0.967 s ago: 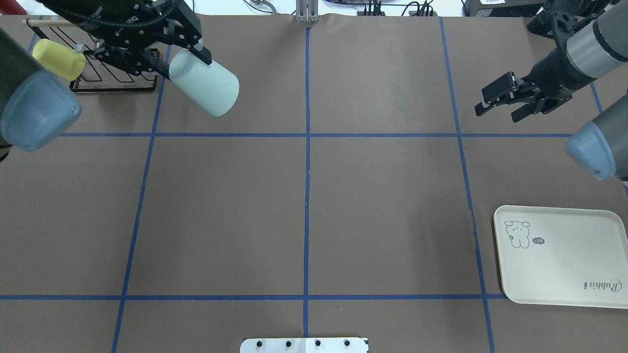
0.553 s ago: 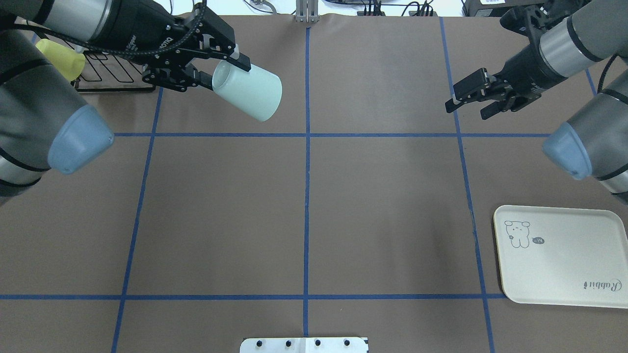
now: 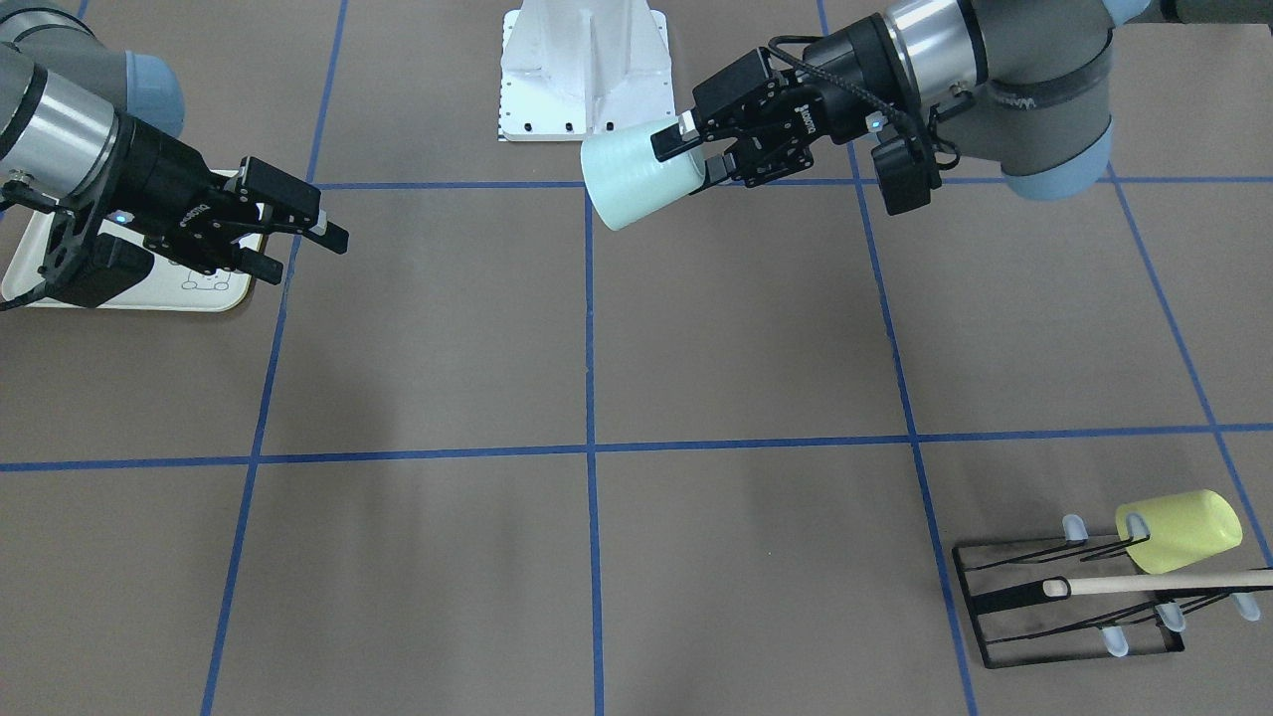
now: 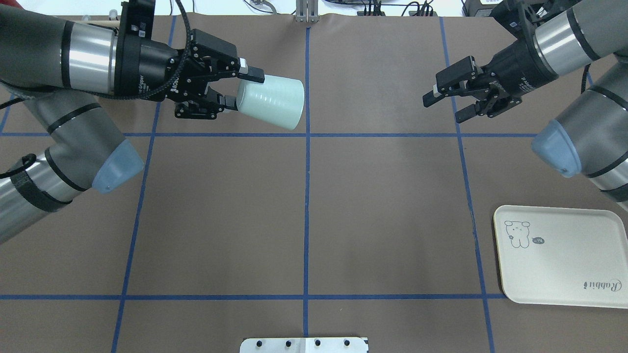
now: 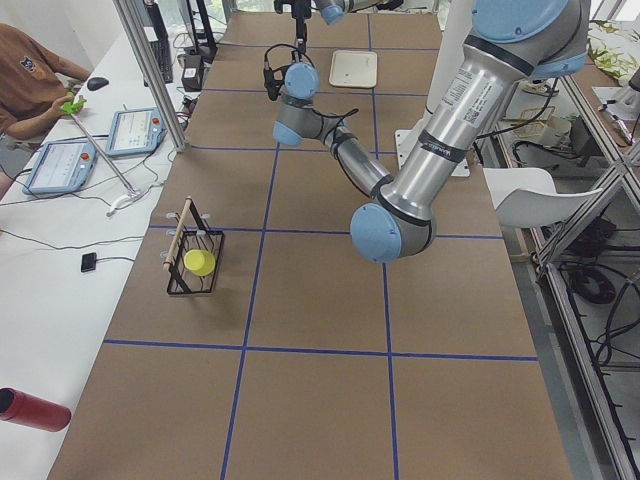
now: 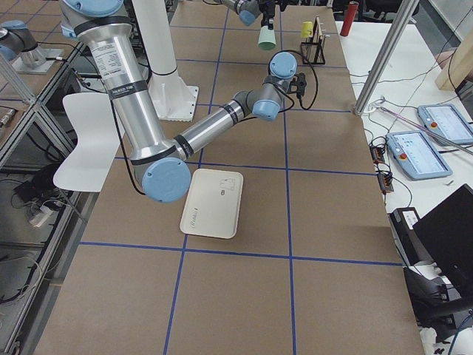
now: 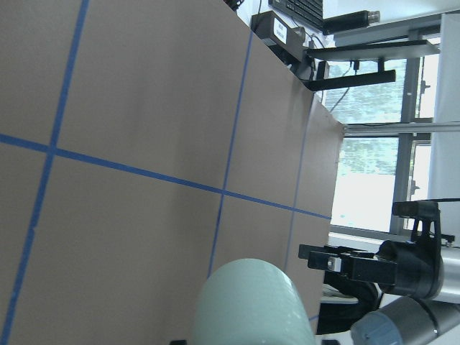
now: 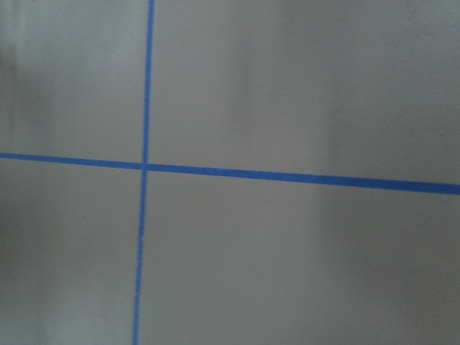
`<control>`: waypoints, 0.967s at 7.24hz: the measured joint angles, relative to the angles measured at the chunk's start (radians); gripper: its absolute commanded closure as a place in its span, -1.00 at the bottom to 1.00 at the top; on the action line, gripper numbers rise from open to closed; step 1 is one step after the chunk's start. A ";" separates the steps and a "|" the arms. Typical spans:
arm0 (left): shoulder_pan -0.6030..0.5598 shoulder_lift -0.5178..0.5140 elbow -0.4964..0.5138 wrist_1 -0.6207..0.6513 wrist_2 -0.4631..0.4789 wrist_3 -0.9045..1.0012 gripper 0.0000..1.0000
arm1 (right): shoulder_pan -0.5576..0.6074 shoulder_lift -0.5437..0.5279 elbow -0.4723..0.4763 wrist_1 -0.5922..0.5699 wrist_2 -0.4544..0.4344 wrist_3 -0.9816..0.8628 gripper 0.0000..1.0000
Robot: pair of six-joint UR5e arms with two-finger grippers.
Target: Left arm grabs green cup and hands to right arm on tray
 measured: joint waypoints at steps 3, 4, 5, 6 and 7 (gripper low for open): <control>0.081 -0.010 0.025 -0.191 0.111 -0.224 1.00 | -0.040 0.002 -0.005 0.383 -0.100 0.418 -0.94; 0.091 -0.012 0.016 -0.204 0.119 -0.262 1.00 | -0.095 0.001 -0.016 0.548 -0.207 0.579 -0.94; 0.096 -0.013 0.002 -0.210 0.123 -0.299 1.00 | -0.155 0.001 -0.032 0.688 -0.301 0.706 -0.94; 0.100 -0.013 -0.011 -0.225 0.131 -0.357 1.00 | -0.207 0.001 -0.041 0.795 -0.379 0.804 -0.93; 0.104 -0.014 -0.019 -0.252 0.158 -0.422 1.00 | -0.249 0.000 -0.044 0.882 -0.450 0.886 -0.93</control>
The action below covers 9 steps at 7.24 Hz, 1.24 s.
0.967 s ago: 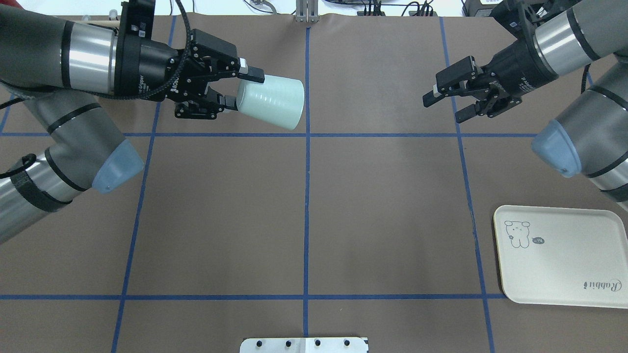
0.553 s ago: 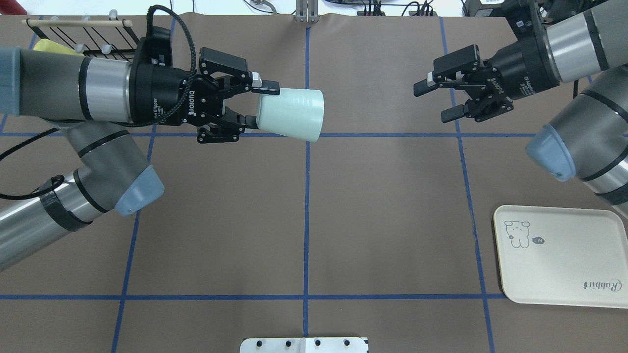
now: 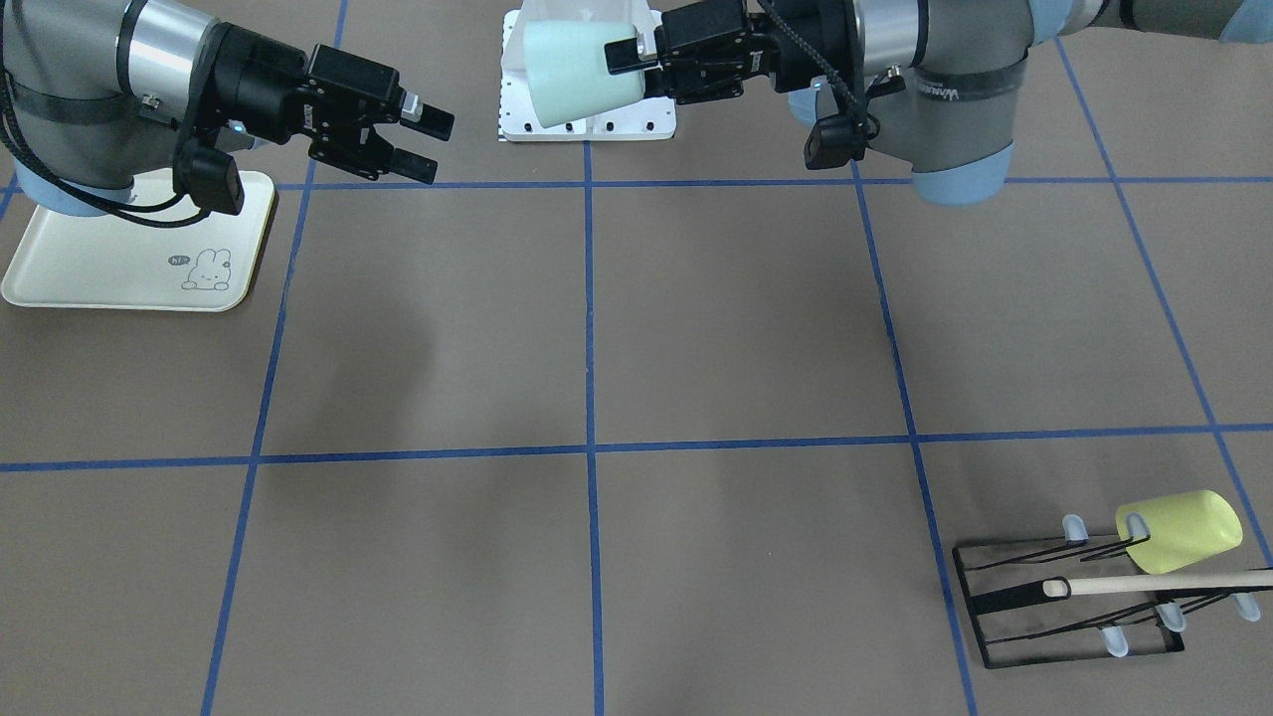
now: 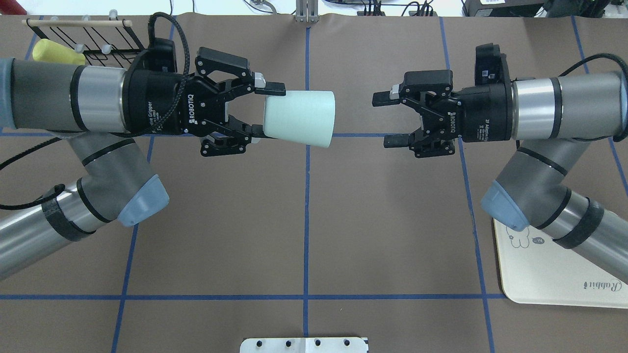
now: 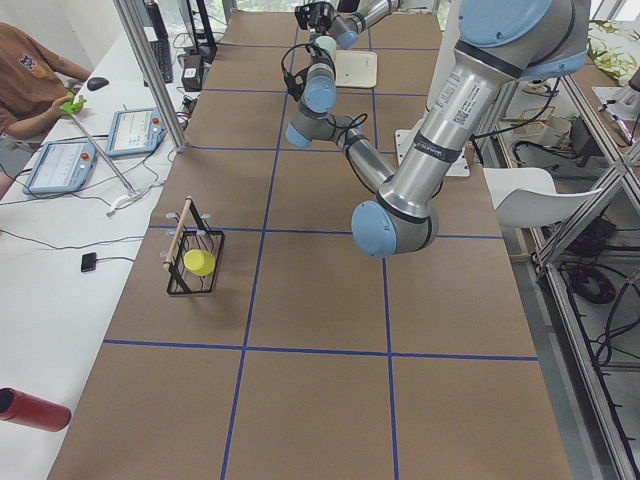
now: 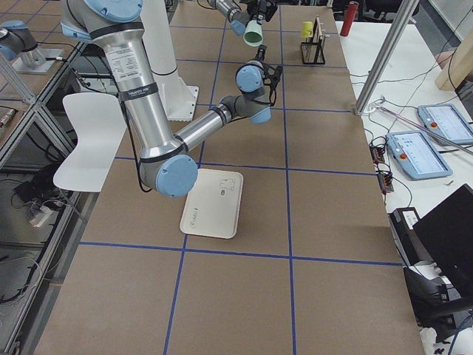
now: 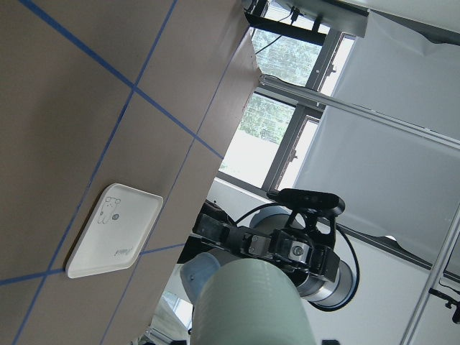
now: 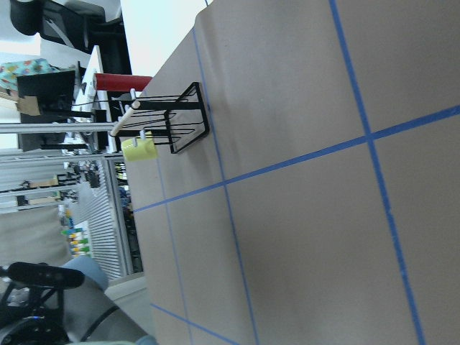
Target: Left arm grabs green cup and hands to right arm on tray
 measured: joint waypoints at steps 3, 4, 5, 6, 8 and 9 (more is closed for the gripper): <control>0.014 -0.005 -0.004 -0.033 0.054 -0.062 1.00 | -0.072 -0.002 -0.008 0.142 -0.109 0.092 -0.92; 0.018 -0.013 -0.001 -0.030 0.063 -0.065 1.00 | -0.087 -0.002 -0.015 0.191 -0.145 0.117 -0.90; 0.025 -0.026 0.004 -0.026 0.070 -0.066 1.00 | -0.101 -0.003 -0.037 0.267 -0.185 0.152 -0.90; 0.039 -0.038 0.006 -0.023 0.074 -0.066 1.00 | -0.110 -0.003 -0.070 0.340 -0.208 0.170 -0.90; 0.063 -0.056 0.011 -0.020 0.094 -0.065 1.00 | -0.117 -0.004 -0.101 0.409 -0.221 0.181 -0.90; 0.069 -0.060 0.017 -0.020 0.103 -0.064 1.00 | -0.117 -0.004 -0.100 0.417 -0.221 0.182 -0.90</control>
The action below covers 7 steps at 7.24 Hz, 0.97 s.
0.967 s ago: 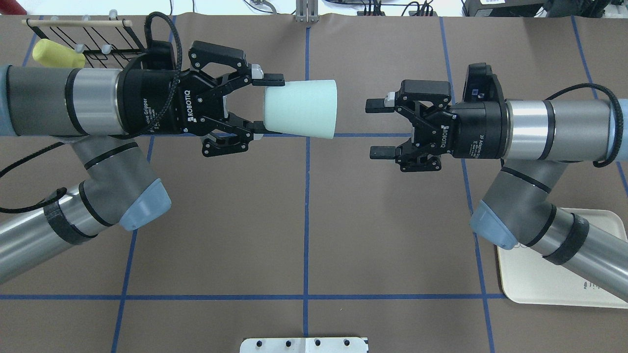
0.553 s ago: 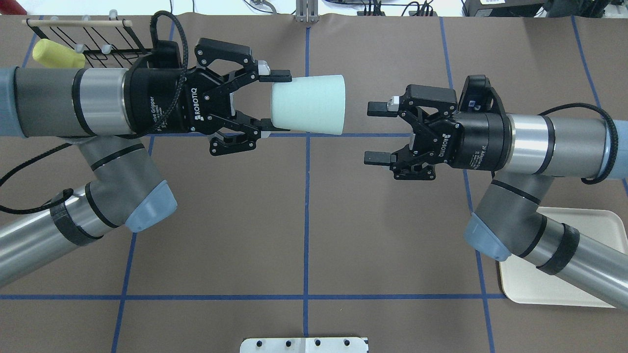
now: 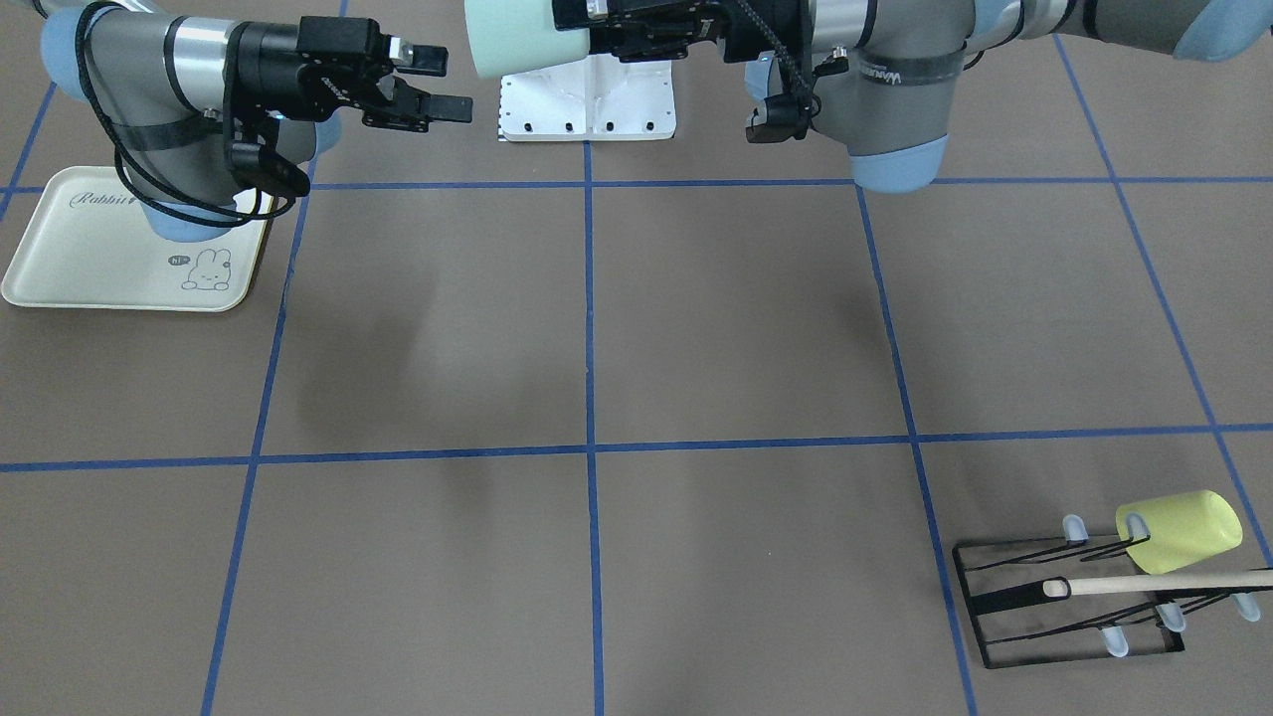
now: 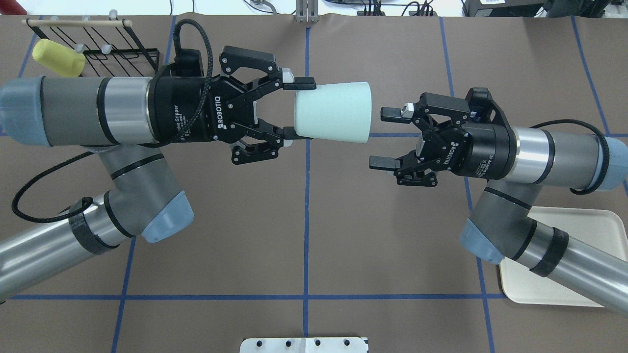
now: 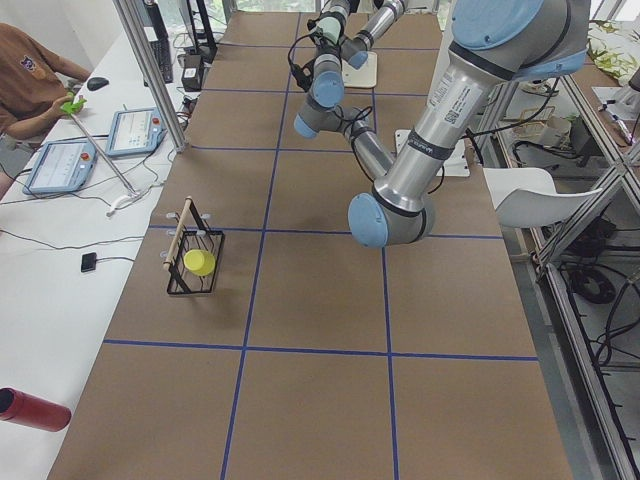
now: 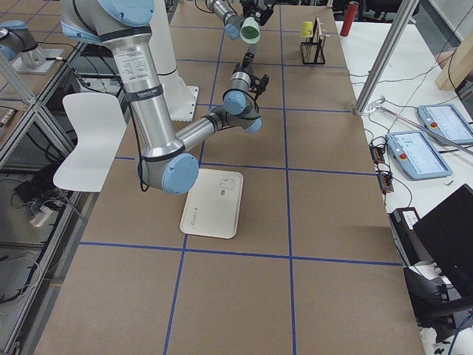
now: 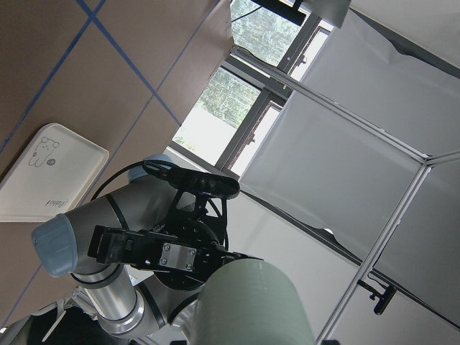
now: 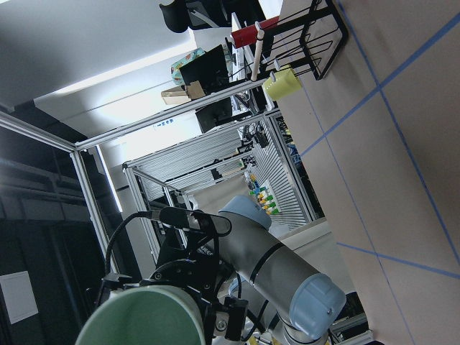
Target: Left arm grabs green cup and hands to right arm on tray
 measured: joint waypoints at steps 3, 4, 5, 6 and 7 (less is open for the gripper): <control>0.008 -0.034 0.042 0.000 0.010 0.001 1.00 | -0.012 0.001 0.002 0.019 0.005 -0.003 -0.82; 0.014 -0.047 0.054 0.002 0.012 0.002 1.00 | -0.017 0.003 0.002 0.023 0.006 -0.005 -0.77; 0.023 -0.055 0.059 0.010 0.017 0.002 1.00 | -0.020 0.004 0.004 0.024 0.007 -0.005 -0.66; 0.035 -0.061 0.060 0.023 0.022 0.002 1.00 | -0.021 0.005 0.005 0.024 0.008 -0.006 -0.47; 0.045 -0.065 0.061 0.030 0.024 0.002 1.00 | -0.022 0.005 0.006 0.027 0.007 -0.006 -0.21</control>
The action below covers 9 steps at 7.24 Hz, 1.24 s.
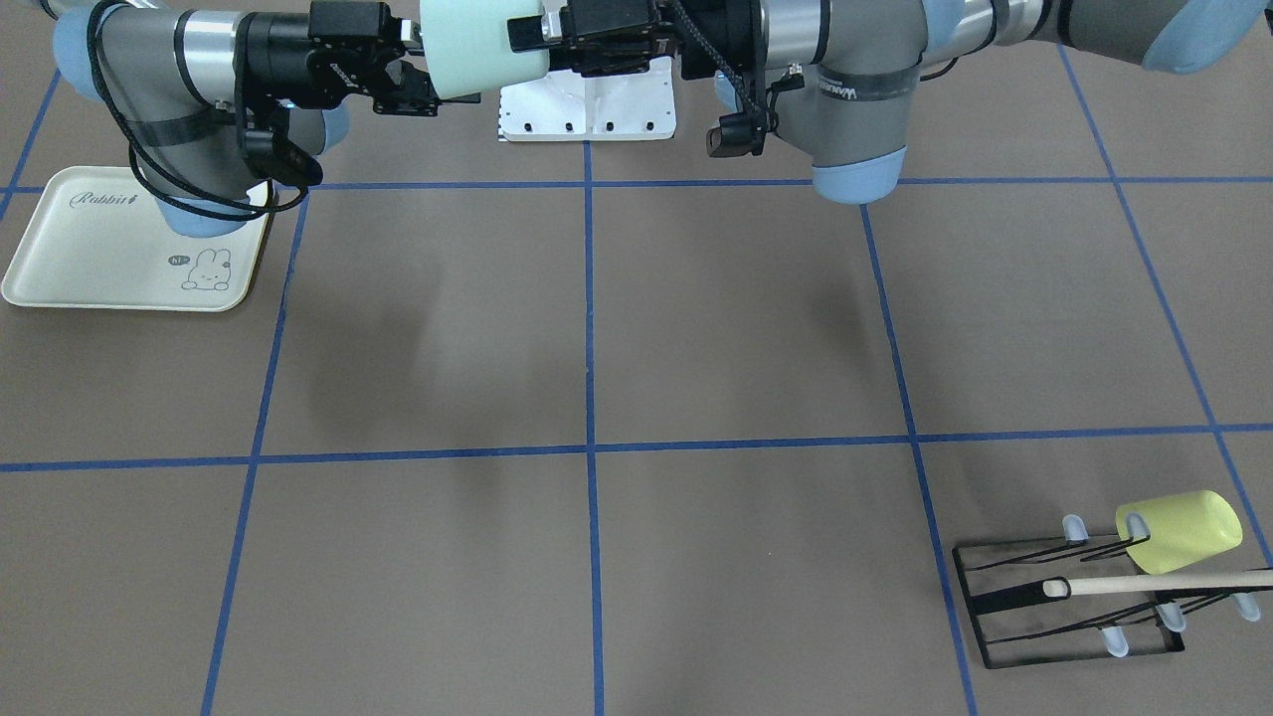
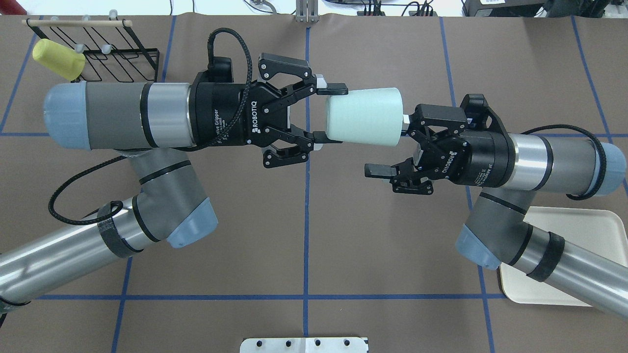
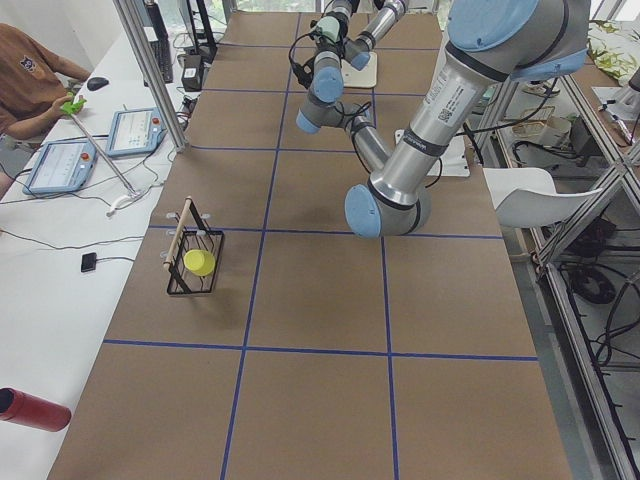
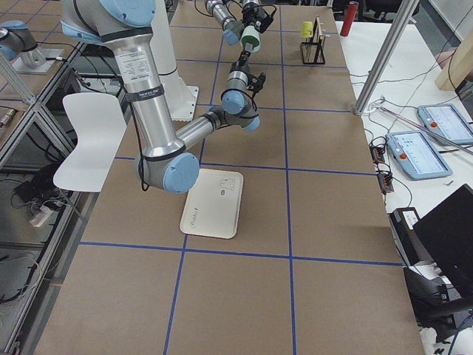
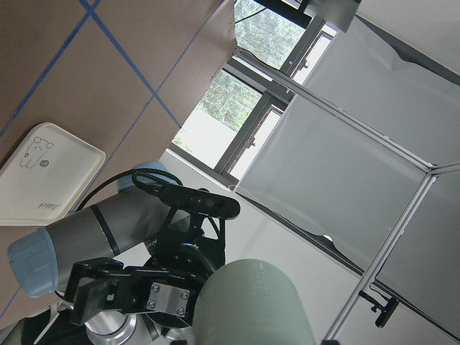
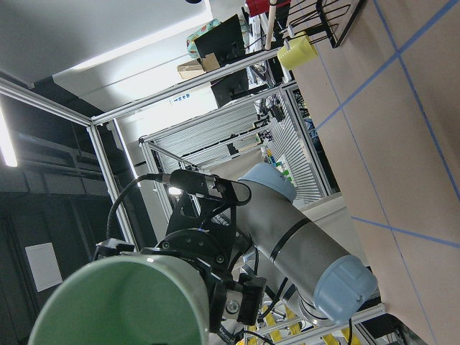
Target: Left arm grabs green cup and hands to right arm on tray
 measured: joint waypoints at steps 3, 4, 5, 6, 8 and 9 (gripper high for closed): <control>0.021 -0.003 0.003 0.004 0.002 0.000 1.00 | 0.000 -0.002 -0.001 0.017 -0.002 0.000 0.56; 0.028 -0.003 0.005 0.007 0.002 0.000 1.00 | 0.000 -0.002 -0.003 0.029 -0.003 -0.001 0.64; 0.034 -0.003 0.006 0.010 0.002 0.000 0.88 | 0.000 -0.004 -0.006 0.038 -0.004 -0.001 0.89; 0.037 -0.003 0.006 0.012 0.002 0.000 -0.50 | -0.001 -0.005 -0.008 0.043 -0.004 -0.001 1.00; 0.037 -0.001 0.003 0.015 0.001 0.006 -1.00 | 0.000 -0.008 -0.007 0.047 -0.006 -0.002 1.00; 0.031 0.000 0.000 0.015 0.001 0.009 -1.00 | 0.000 -0.010 -0.005 0.048 -0.007 -0.001 1.00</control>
